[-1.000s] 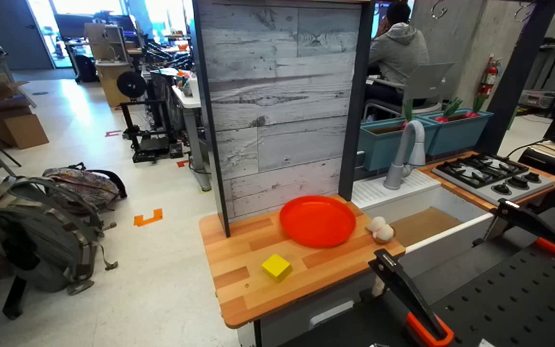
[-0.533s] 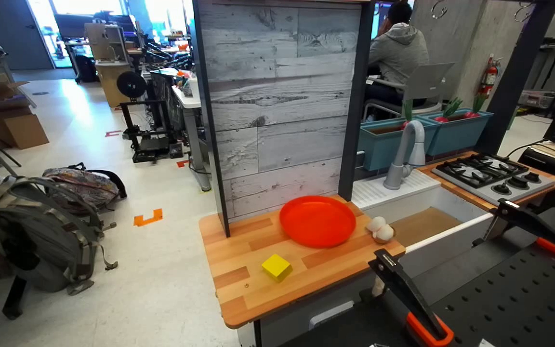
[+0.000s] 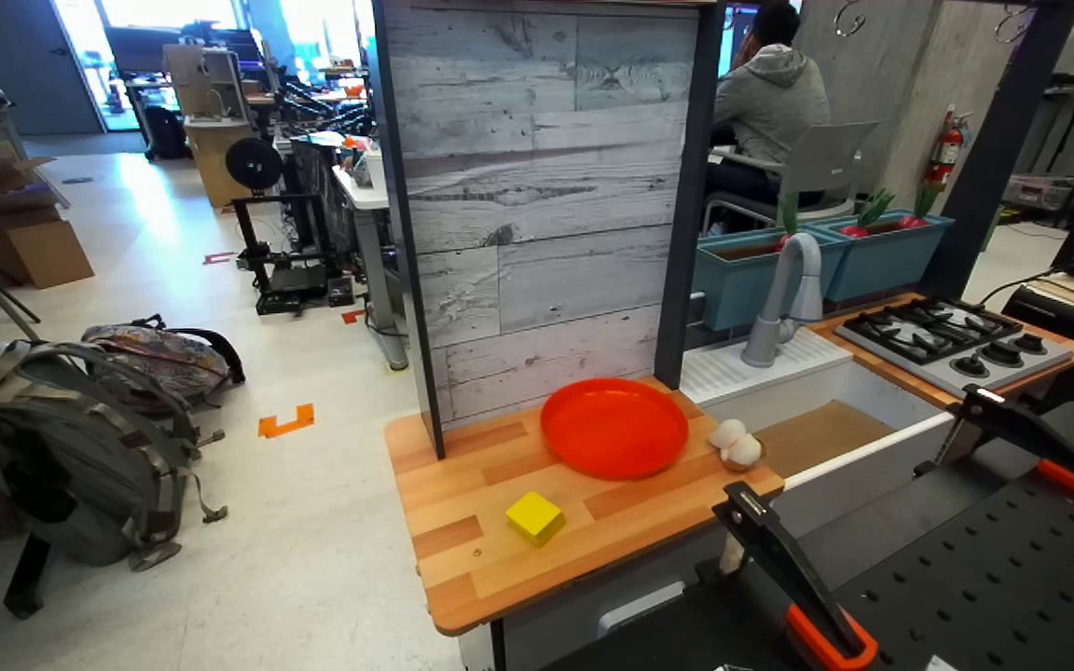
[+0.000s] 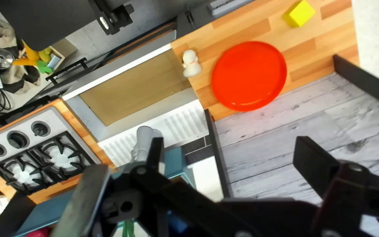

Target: Move the tap to the left

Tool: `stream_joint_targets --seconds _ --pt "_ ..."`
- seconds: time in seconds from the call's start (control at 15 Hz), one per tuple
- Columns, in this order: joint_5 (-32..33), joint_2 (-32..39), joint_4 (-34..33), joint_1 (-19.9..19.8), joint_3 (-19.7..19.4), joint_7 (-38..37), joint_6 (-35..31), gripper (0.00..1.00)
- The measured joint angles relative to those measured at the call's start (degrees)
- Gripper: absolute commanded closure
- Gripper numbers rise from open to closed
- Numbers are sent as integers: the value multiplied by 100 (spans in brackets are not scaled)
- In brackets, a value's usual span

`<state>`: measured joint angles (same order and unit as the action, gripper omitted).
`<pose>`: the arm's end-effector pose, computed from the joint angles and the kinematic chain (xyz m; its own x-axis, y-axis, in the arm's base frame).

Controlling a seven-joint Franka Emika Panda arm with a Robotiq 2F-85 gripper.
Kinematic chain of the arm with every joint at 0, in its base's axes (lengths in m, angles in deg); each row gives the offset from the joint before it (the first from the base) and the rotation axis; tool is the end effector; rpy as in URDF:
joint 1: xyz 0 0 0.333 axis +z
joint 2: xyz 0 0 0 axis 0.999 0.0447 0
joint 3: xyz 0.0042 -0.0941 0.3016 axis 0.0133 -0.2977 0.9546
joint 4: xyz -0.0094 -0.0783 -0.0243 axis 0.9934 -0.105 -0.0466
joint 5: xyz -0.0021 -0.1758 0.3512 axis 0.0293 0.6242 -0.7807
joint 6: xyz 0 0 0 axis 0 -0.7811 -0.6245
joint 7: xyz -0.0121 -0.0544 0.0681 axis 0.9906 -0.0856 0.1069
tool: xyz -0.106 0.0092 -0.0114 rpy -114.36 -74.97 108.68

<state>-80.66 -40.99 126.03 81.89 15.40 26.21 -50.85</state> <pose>0.4205 0.0055 0.4206 0.8945 -0.3985 0.2027 -0.4064 -0.9137 -0.0030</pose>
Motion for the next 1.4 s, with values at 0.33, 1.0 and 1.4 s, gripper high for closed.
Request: stream_joint_targets --seconds 0.33,1.0,1.4 --pt "-24 1097 -406 -539 -689 7 -1030 0" --pt "-86 4025 -2082 -530 -1433 -313 -1941 0" --pt "-167 5080 -2724 -216 -1637 -320 -1942 0"
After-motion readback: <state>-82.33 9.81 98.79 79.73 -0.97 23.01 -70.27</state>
